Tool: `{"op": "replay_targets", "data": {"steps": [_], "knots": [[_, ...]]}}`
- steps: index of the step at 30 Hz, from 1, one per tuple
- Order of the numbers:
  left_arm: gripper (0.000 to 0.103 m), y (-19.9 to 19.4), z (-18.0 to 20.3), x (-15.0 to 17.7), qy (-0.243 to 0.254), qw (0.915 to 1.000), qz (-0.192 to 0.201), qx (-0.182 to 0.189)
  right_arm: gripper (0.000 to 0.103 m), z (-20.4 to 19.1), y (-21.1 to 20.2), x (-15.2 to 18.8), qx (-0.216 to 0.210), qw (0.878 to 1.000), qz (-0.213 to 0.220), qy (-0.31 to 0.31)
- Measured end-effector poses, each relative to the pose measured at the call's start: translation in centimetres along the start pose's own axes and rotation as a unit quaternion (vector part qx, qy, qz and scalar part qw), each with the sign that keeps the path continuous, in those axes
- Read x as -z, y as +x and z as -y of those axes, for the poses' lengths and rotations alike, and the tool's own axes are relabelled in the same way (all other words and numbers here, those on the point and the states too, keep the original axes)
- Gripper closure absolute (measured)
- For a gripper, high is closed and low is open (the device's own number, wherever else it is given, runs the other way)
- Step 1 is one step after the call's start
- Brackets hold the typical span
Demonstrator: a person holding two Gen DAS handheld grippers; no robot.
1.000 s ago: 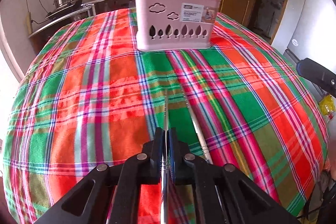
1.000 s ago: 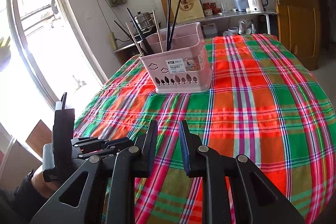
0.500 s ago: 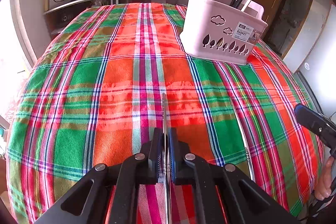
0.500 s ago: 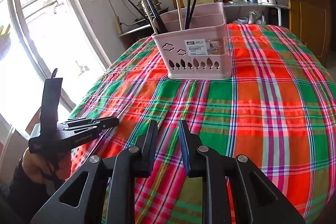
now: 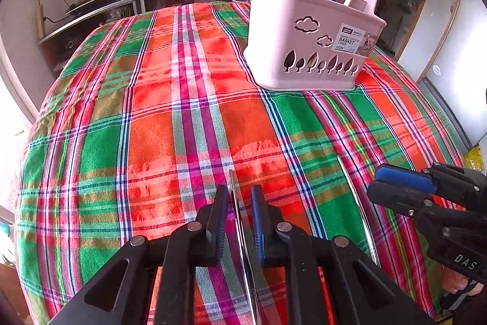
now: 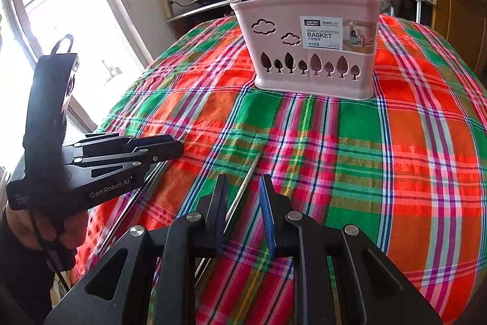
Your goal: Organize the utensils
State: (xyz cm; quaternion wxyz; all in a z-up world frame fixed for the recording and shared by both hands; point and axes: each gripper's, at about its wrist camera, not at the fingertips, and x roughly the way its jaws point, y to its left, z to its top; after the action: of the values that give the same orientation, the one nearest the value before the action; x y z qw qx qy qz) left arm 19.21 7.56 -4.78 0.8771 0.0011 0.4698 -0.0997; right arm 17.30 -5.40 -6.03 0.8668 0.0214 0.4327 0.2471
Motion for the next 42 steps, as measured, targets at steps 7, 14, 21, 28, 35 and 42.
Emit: {"op": "replay_targets", "data": {"steps": [7,14,21,28,35,42], "knots": [[0.093,0.0,-1.1,0.0,-0.013,0.9998,0.007,0.012,0.082,0.2,2.3,-1.1,0.022,1.000,-0.017,0.000],[0.093,0.4,-1.2,-0.6,-0.018,0.9998,-0.006,0.002,0.088,-1.0,3.1,-1.8,0.060,0.997,-0.031,-0.023],[0.093,1.2,-0.1,-1.7,0.015,0.9993,-0.023,-0.026,0.098,-0.9,3.4,-2.1,0.069,0.997,-0.036,-0.024],[0.099,0.9,-0.2,-1.8,0.002,0.9996,-0.021,-0.020,0.100,-0.8,1.8,-2.6,0.050,0.998,-0.020,-0.017],[0.100,-3.5,-0.4,-3.8,-0.010,0.9995,0.030,-0.004,0.100,-0.4,-2.3,-4.5,0.033,0.999,0.030,-0.018],[0.100,-8.8,-0.2,-6.4,-0.012,0.9955,0.094,0.001,0.100,-0.8,-7.3,-6.8,0.033,0.995,0.095,-0.027]]}}
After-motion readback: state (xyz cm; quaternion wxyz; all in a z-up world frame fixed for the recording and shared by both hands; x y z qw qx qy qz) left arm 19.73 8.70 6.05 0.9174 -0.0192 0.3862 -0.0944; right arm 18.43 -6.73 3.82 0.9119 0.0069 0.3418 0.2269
